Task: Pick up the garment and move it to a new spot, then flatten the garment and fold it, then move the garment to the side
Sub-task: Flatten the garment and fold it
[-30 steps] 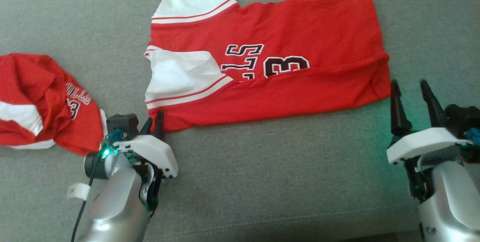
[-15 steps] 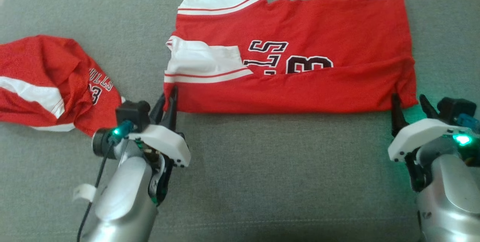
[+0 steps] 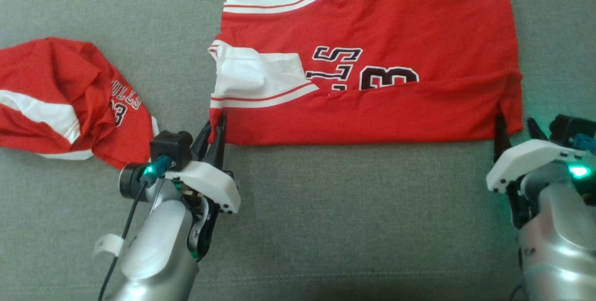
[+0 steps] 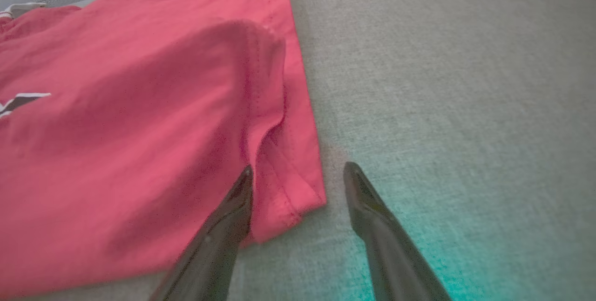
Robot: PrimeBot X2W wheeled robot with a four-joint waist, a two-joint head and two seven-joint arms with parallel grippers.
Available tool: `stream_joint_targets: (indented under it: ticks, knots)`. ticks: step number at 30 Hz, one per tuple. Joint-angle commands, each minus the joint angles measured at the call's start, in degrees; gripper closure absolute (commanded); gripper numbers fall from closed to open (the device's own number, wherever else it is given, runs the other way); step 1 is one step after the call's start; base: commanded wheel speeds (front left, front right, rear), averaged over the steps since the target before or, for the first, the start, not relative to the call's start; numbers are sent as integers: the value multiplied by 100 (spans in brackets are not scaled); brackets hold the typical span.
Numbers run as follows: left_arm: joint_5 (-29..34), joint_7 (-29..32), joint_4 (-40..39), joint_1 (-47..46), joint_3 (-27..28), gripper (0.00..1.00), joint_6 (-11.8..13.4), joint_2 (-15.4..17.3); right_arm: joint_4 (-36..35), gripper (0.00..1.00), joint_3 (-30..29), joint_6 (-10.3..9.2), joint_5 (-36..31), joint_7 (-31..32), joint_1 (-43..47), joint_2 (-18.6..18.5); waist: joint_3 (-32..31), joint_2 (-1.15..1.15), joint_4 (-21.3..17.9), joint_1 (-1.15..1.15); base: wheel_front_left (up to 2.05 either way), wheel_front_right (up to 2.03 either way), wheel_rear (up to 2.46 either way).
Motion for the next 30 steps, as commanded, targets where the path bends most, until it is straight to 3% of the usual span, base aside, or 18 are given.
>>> stream_joint_targets:
  ticks: [1,8,16,29,30]
  knots:
    - [65,-71,-179,-116,201,100,4,90,2,100,172,-4,33,4,-111,83,3,0,-13,0,0,0,0]
    - [36,-71,-50,-31,279,100,18,161,101,100,157,-4,271,-110,-96,86,-208,0,-127,0,0,0,0]
    - [-26,-66,141,317,245,100,-20,233,-34,100,269,-4,977,-16,333,94,-753,0,-283,0,0,0,0]
    - [-204,540,-406,1240,-16,100,-129,327,-1185,100,391,-4,1551,899,1535,-91,-1134,0,-383,0,0,0,0]
    - [-192,569,-439,1273,-39,100,-115,334,-1281,65,338,-4,1515,953,1602,-87,-1135,0,-390,0,0,0,0]
